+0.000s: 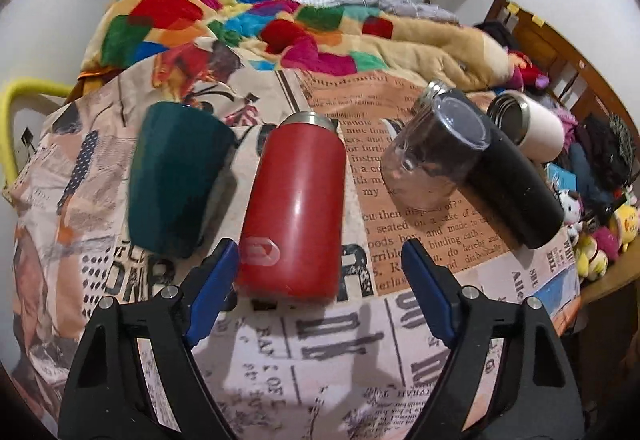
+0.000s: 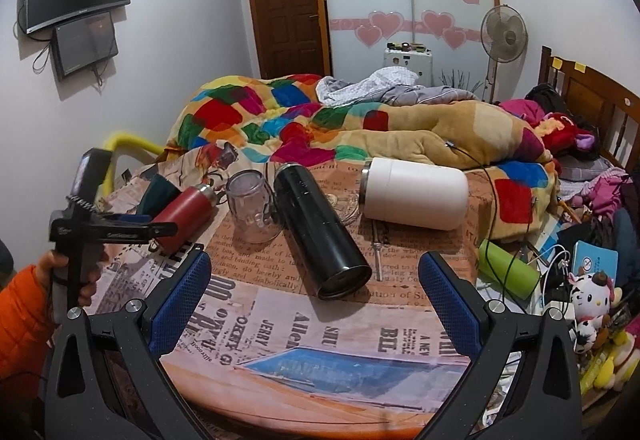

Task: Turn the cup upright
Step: 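Reach the left gripper to the lying red bottle and close on its body, then lift the red bottle with the left gripper toward the right gripper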

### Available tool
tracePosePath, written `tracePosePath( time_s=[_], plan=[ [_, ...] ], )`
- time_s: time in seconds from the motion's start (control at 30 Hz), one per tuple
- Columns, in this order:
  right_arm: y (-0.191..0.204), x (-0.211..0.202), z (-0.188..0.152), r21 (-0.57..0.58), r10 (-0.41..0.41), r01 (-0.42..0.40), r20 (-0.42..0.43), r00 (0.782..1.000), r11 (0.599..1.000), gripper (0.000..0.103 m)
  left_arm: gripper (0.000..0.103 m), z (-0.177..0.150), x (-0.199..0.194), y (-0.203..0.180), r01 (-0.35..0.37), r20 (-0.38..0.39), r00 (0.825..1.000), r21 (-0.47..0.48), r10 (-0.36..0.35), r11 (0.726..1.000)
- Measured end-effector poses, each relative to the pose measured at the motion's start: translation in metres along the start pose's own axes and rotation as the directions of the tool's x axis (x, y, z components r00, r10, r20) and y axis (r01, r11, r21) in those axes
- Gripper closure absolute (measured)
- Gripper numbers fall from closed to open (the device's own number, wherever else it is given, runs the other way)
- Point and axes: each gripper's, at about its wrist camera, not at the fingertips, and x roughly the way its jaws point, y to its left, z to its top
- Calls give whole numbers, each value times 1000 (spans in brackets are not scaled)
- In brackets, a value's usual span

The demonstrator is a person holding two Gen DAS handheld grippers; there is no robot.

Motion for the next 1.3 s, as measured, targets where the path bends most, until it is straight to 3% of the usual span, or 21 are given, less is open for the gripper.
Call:
tracePosePath(
  time_s=[0.27, 0.33, 0.43, 0.6, 0.93, 1.3],
  plan=[
    [3, 7, -2, -10, 11, -11, -12, 1000, 1000, 0, 21, 21, 49, -12, -27, -86, 996, 50, 31, 998],
    [3, 8, -3, -10, 17, -17, -17, 1000, 1000, 0, 25, 20, 57, -12, -35, -104, 994, 42, 39, 999],
    [5, 11, -3, -11, 22, -22, -23, 999, 1000, 0, 41, 19, 64, -10, -64, -116, 991, 23, 67, 998],
    [9, 11, -5, -17, 29, -30, -27, 999, 999, 0, 41, 12, 59, -12, -80, -94, 992, 2, 80, 997],
    [12, -3, 0, -25, 42, -42, -7, 999, 999, 0, 42, -5, 8, -38, -85, -22, 996, 32, 86, 996],
    [13, -30, -3, -31, 53, -52, 33, 998, 998, 0, 42, -15, -67, -109, -83, 103, 992, 138, 69, 987]
  ],
)
